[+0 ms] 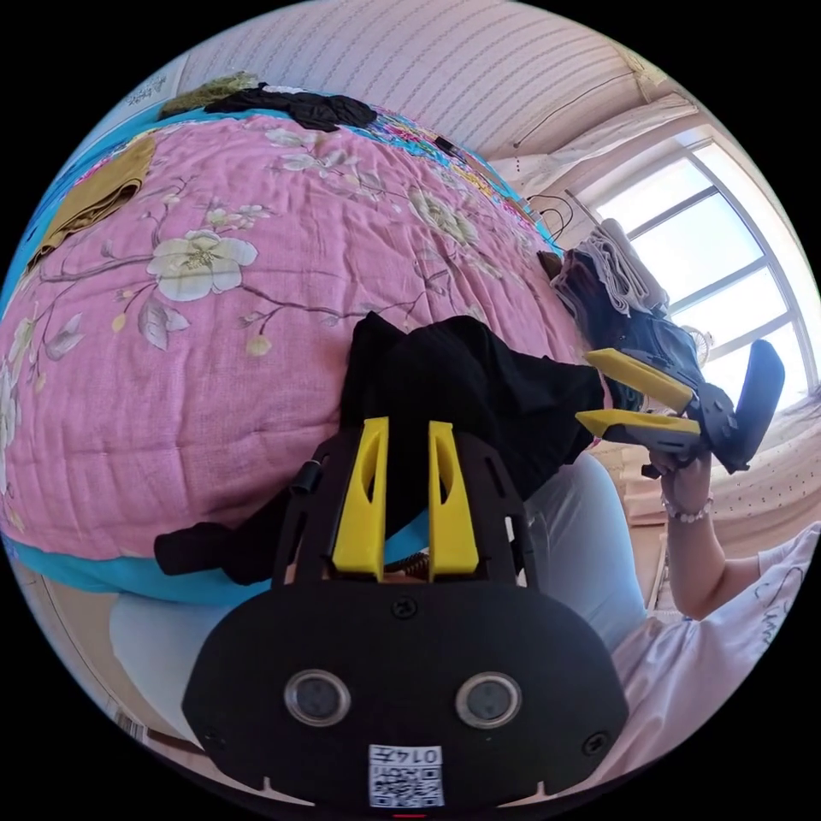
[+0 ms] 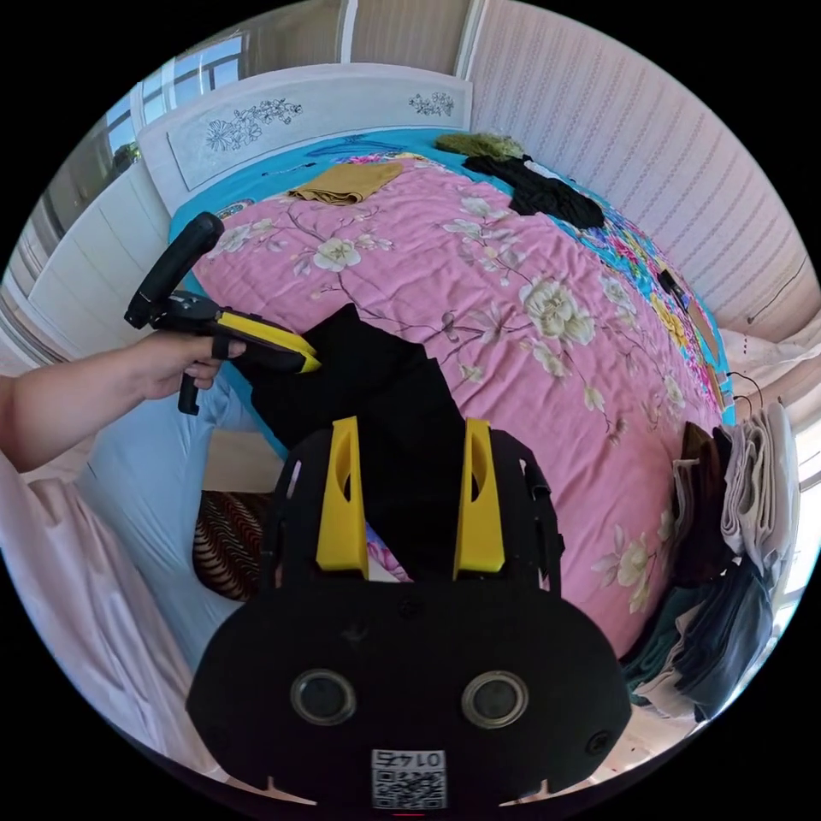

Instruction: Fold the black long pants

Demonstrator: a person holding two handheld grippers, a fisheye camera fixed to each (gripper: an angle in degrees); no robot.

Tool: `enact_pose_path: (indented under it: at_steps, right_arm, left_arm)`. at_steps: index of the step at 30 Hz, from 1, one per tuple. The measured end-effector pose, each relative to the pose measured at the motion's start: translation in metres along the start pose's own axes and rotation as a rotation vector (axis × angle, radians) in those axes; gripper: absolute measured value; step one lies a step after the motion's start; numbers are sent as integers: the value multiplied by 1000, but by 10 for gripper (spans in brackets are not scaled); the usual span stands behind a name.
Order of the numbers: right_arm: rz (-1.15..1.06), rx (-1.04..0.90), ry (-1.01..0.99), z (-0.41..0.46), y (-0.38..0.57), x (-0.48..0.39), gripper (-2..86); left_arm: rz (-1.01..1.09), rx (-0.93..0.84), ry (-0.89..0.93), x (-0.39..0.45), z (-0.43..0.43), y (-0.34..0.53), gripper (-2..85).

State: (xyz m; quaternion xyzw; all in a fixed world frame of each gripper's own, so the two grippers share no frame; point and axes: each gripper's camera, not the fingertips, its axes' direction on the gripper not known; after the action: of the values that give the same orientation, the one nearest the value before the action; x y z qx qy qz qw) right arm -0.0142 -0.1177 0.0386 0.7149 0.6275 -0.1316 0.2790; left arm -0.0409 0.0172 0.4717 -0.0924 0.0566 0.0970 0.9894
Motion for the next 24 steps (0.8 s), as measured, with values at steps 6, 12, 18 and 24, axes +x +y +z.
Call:
enact_pose_path:
  at_steps: [6,12,18,24]
  right_arm:
    - [-15,-81,-61,24,-4,-13,165]
    - [-10,-110,-59,34,-6,-18,139]
    - [0,-102,-7,32,-5,-18,74]
    - [14,-78,-6,19,-1,-14,19]
  left_arm:
    - [28,-14,-33,17,2,-3,44]
    - [49,-29,-59,34,-1,-6,37]
    - [75,-25,-72,54,-18,-1,29]
    - [103,23,-65,76,-49,7,15]
